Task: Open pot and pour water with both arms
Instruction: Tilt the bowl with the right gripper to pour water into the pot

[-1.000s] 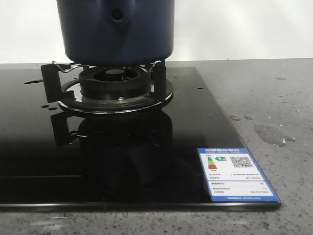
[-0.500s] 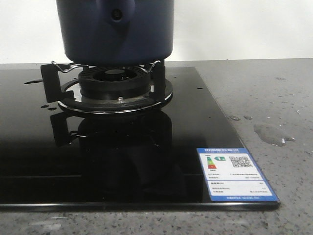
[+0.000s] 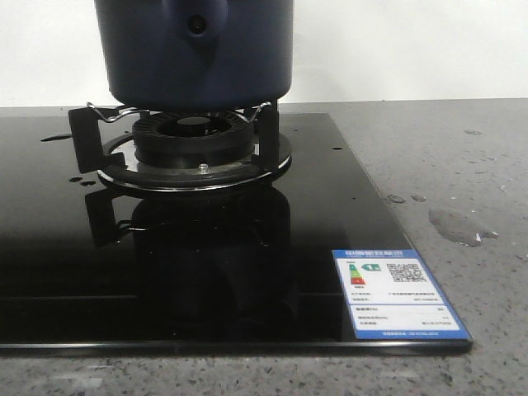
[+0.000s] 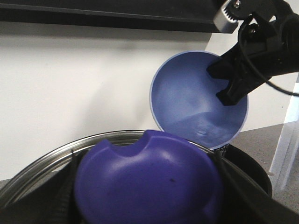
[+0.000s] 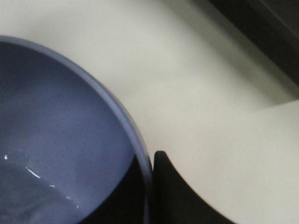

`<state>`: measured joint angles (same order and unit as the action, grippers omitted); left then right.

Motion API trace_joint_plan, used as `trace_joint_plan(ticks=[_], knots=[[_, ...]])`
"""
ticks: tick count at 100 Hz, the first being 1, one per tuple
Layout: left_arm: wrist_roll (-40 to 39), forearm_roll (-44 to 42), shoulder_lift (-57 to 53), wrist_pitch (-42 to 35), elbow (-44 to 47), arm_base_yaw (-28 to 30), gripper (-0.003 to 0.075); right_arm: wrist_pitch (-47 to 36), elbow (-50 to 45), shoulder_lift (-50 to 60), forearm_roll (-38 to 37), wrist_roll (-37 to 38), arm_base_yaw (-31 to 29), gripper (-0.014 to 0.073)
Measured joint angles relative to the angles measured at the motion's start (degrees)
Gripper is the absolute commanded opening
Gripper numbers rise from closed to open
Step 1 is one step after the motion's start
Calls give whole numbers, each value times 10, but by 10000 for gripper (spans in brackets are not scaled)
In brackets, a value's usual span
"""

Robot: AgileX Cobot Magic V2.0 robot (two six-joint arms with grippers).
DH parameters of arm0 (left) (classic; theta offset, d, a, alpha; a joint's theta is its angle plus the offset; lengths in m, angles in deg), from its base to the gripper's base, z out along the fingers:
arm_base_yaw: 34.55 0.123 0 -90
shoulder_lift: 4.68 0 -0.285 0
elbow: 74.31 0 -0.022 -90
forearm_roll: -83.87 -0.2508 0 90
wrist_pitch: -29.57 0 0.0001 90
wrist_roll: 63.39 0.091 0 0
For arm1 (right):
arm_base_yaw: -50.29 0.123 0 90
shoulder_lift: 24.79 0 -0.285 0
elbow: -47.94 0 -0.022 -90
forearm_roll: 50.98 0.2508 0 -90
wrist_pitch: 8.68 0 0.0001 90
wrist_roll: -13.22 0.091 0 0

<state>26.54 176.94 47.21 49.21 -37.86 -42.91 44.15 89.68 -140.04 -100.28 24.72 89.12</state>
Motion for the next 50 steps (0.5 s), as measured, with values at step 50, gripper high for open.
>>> trace_joint_plan(ticks=[50], knots=[[0,2,0,0,0,0,295,-39,-85,-1,-324,159,46,-40]])
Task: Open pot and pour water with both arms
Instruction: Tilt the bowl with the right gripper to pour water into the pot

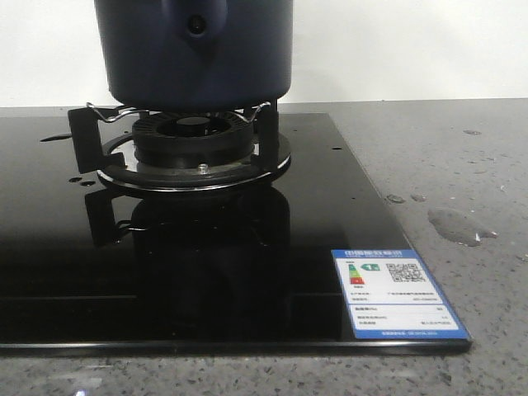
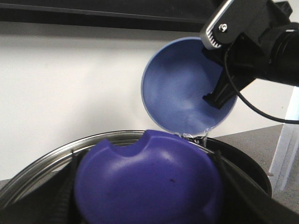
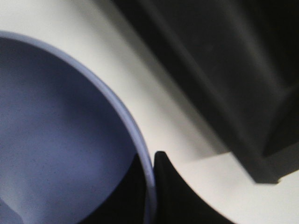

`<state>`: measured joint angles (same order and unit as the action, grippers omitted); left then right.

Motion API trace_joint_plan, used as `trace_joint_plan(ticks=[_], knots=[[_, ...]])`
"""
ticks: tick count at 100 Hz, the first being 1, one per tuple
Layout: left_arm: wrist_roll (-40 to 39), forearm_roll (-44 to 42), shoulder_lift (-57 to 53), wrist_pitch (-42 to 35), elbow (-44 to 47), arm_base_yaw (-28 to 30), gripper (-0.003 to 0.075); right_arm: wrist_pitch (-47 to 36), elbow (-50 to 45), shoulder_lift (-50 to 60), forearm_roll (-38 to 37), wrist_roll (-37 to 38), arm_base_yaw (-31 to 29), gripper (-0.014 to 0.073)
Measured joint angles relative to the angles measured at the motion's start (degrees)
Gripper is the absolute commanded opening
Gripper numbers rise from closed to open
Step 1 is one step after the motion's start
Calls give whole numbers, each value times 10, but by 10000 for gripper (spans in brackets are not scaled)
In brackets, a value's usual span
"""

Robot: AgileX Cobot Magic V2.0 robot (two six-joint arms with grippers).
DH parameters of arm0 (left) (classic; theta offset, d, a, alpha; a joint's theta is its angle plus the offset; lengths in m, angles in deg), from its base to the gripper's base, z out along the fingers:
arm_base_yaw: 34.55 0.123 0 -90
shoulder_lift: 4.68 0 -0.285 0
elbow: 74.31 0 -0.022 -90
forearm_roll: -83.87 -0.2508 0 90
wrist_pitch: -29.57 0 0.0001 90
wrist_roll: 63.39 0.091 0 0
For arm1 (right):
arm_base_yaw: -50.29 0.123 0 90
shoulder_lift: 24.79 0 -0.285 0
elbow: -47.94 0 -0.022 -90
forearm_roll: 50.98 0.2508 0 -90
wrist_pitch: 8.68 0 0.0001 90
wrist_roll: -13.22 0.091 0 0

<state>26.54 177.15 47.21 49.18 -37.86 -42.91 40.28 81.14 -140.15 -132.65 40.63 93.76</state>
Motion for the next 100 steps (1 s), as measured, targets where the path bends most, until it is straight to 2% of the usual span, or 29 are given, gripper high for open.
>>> trace_joint_plan(ticks=[31,40,84,100], knots=[[0,0,0,-1,0,-16,295,-26,0,0,-154,19,18,-41],[0,0,0,-1,0,-17,295,-31,0,0,-179,20,21,-41],[0,0,0,-2,0,-25,295,-35,0,0,-187,22,26,-41],[0,0,0,-2,0,-25,295,22,0,1,-101,22,26,-41]])
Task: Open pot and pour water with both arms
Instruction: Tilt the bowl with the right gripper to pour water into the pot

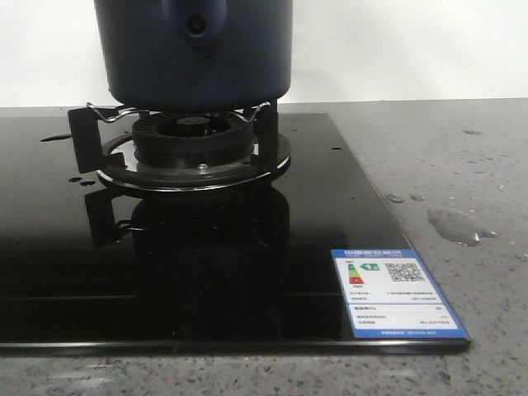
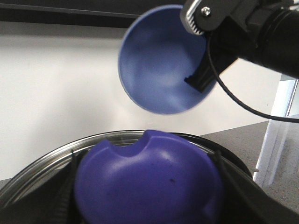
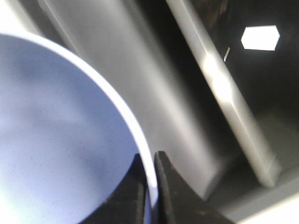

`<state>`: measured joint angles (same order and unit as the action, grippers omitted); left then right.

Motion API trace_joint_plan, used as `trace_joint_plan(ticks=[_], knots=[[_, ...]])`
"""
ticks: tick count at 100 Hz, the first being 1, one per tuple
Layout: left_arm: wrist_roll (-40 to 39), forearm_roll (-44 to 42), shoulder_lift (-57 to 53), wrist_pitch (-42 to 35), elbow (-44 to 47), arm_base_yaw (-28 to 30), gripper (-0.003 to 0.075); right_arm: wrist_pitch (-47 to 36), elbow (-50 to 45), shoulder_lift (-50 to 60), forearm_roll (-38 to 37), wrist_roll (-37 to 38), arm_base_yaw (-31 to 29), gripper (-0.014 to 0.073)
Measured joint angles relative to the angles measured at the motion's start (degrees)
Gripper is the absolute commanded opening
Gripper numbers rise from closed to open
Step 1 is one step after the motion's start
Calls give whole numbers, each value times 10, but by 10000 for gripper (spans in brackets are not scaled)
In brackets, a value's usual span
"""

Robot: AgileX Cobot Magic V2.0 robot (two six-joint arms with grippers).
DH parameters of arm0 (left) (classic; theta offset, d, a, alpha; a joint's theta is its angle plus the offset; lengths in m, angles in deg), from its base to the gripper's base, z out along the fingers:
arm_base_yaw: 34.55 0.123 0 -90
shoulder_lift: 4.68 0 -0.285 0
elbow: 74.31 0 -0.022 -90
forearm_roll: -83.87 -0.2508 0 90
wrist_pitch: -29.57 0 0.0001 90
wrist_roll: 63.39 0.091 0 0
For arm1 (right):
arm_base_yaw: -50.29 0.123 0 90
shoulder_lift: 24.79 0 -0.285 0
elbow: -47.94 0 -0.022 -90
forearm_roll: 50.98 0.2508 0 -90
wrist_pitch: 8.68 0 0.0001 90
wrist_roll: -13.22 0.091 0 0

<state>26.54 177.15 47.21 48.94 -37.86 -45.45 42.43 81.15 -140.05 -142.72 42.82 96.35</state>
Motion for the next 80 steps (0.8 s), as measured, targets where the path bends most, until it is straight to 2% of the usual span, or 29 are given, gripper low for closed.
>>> trace_joint_plan(ticks=[19,43,63,80], knots=[[0,0,0,0,0,-4,295,59,0,1,128,0,0,-42],[0,0,0,0,0,-10,294,68,-1,39,322,0,-27,-42],[1,0,20,2,-17,-38,294,96,-1,121,485,-13,-116,-42],[1,0,86,31,-78,-51,294,186,-1,187,634,-114,-221,-43]])
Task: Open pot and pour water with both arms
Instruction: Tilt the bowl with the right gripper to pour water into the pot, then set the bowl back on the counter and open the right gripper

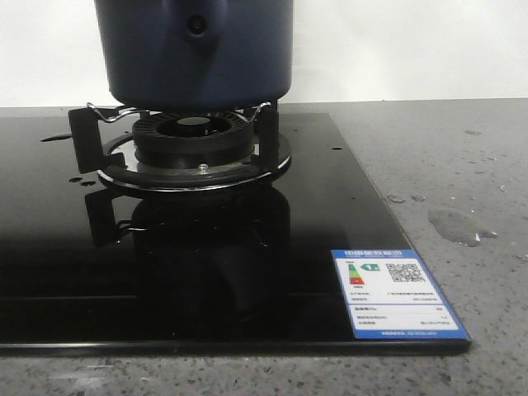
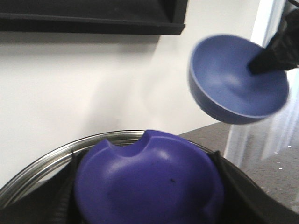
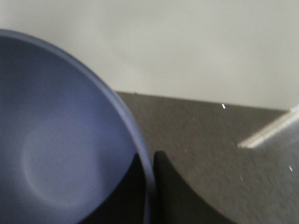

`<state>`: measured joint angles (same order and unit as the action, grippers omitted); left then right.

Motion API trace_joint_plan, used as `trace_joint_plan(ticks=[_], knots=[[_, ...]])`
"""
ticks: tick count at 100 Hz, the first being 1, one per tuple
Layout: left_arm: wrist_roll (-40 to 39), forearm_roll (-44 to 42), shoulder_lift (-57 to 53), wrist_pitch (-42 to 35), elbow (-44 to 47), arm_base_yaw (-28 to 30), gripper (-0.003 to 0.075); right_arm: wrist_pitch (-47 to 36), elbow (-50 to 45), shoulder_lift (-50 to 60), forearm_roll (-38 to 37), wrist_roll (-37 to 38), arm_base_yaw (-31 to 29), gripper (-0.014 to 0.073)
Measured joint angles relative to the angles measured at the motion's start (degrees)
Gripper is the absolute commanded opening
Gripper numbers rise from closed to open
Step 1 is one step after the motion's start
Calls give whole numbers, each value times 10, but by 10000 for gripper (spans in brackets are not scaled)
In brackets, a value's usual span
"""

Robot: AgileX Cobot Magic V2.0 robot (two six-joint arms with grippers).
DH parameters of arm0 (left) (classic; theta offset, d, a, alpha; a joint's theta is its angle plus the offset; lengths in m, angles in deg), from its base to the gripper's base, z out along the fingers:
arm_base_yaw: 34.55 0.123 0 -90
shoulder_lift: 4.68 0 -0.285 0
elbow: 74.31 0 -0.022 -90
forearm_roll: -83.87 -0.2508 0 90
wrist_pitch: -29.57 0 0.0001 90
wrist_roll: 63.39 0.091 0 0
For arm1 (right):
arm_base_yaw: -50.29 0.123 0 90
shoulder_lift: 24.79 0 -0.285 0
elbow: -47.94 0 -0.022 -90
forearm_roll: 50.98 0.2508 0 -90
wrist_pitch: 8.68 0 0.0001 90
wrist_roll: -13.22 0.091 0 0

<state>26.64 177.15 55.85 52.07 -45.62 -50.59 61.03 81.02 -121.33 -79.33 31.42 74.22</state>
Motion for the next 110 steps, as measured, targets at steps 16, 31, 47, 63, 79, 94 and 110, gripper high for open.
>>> trace_joint_plan(ticks=[16,31,47,63,79,94,110], knots=[[3,0,86,44,-68,-2,294,25,-56,56,134,-76,-110,-43],[38,-5,158,84,-118,-6,295,27,-174,132,224,-127,-199,-43],[81,-8,215,96,-157,-34,295,-32,-343,206,259,-139,-266,-43],[117,-8,257,104,-173,-63,294,-107,-484,229,277,-139,-280,-42],[125,18,291,101,-174,-69,294,-178,-565,229,301,-140,-280,-42],[140,54,310,93,-174,-65,295,-208,-584,217,312,-140,-280,-42],[145,61,323,88,-175,-63,294,-207,-585,190,320,-141,-281,-29]])
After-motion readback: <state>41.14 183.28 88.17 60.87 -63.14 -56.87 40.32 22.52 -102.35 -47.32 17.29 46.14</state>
